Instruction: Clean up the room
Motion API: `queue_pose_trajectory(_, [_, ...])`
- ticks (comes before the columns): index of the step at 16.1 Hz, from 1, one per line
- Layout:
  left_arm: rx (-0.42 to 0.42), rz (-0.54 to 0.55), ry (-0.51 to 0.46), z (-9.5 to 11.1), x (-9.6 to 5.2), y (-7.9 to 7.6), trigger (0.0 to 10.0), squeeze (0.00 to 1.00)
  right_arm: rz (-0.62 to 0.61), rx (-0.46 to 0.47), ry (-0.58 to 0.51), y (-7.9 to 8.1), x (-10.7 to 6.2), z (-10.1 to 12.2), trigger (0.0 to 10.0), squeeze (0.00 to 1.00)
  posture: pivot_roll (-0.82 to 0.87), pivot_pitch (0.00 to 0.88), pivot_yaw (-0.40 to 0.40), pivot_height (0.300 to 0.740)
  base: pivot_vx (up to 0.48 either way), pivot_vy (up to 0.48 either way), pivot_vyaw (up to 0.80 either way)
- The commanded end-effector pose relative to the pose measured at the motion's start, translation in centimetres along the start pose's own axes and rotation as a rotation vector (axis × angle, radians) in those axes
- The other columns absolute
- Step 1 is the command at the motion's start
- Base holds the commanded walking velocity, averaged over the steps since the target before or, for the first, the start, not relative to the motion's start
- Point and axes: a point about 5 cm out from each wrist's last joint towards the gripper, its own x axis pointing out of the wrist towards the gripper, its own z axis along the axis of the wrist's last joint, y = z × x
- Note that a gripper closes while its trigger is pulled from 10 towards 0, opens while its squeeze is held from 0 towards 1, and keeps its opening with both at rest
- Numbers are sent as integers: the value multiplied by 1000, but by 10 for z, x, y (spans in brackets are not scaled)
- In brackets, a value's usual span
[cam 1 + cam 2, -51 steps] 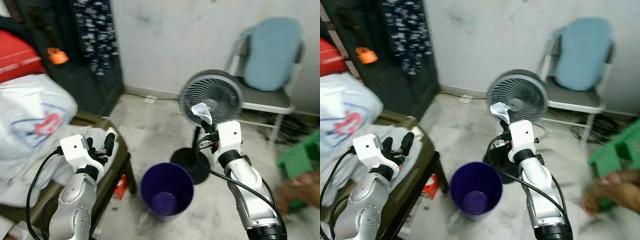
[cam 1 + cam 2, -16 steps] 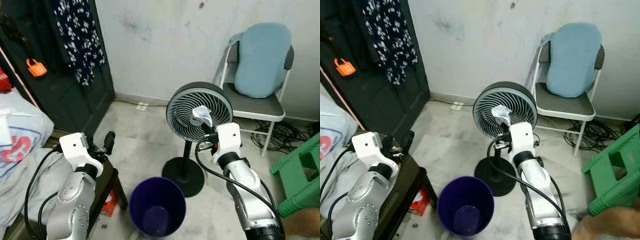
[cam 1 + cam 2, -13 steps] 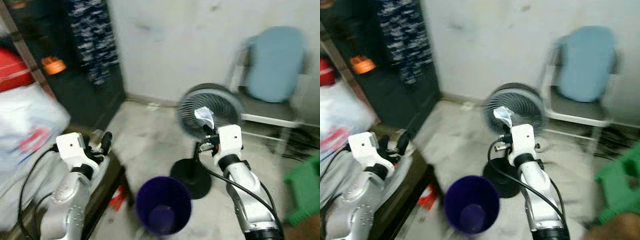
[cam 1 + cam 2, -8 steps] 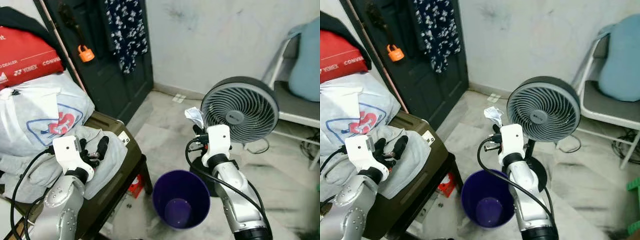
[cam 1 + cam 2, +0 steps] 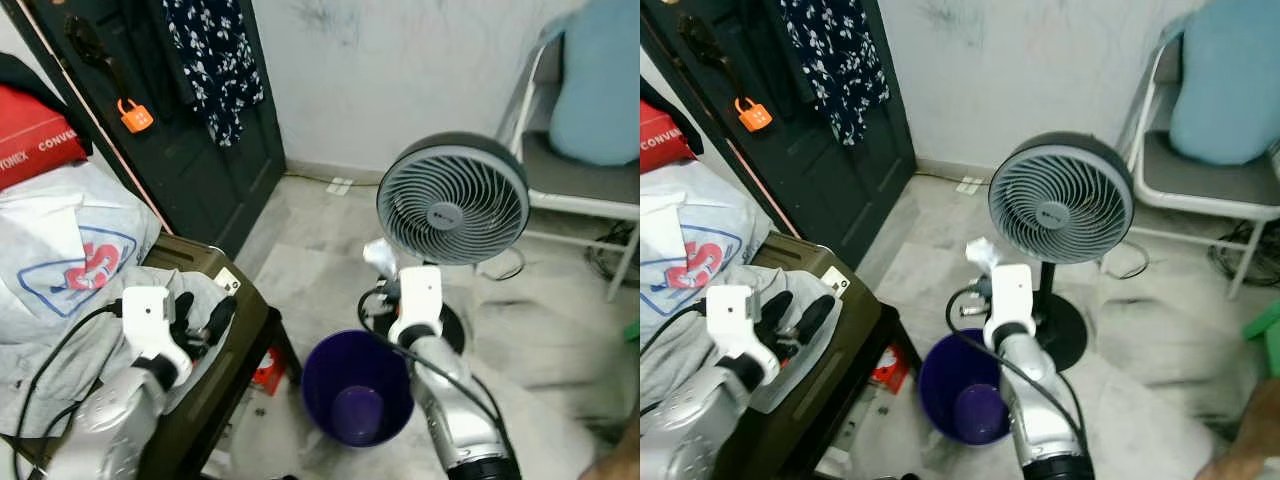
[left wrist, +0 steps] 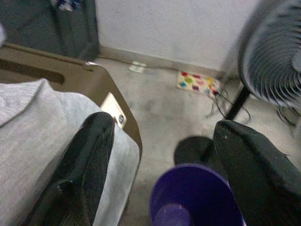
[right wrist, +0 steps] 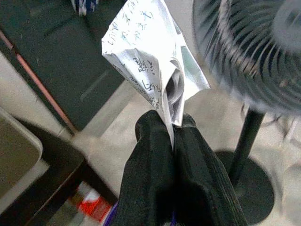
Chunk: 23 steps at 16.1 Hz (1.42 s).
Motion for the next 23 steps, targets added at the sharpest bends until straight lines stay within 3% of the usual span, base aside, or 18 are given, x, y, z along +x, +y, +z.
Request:
queue_pose_trajectory(1, [33,-65,40,0,-10,1,10000,0,-4,36,35,6,3,-5,10000,0,-3,171,158,740,0,0,0])
queue_pose_trajectory(4, [86,-140,124,-1,-32,8,10000,0,-63,74,140,7,10,-20,10000,0,31,204,187,740,0,0,0])
queue_pose_trajectory(6, [104,-165,152,2,-40,12,10000,0,-120,49,197,5,19,-25,10000,0,52,213,200,740,0,0,0])
queue_pose_trajectory(9, [117,-180,160,8,-42,12,10000,0,-245,52,320,-13,28,-41,10000,0,70,220,205,740,0,0,0])
queue_pose_trajectory(13, [120,-198,164,9,-43,8,10000,0,-281,31,354,-22,28,-47,10000,0,66,230,201,740,0,0,0])
queue_pose_trajectory(14, [117,-193,160,8,-42,8,10000,0,-283,22,334,-22,30,-46,10000,1000,63,232,200,740,0,0,0])
queue_pose_trajectory(17, [112,-191,155,8,-41,6,10000,0,-267,0,278,-20,33,-39,10000,1000,63,236,197,740,0,0,0])
queue_pose_trajectory(23, [113,-166,137,10,-40,7,10000,0,-161,75,121,-8,39,-20,10000,1000,64,239,196,740,0,0,0])
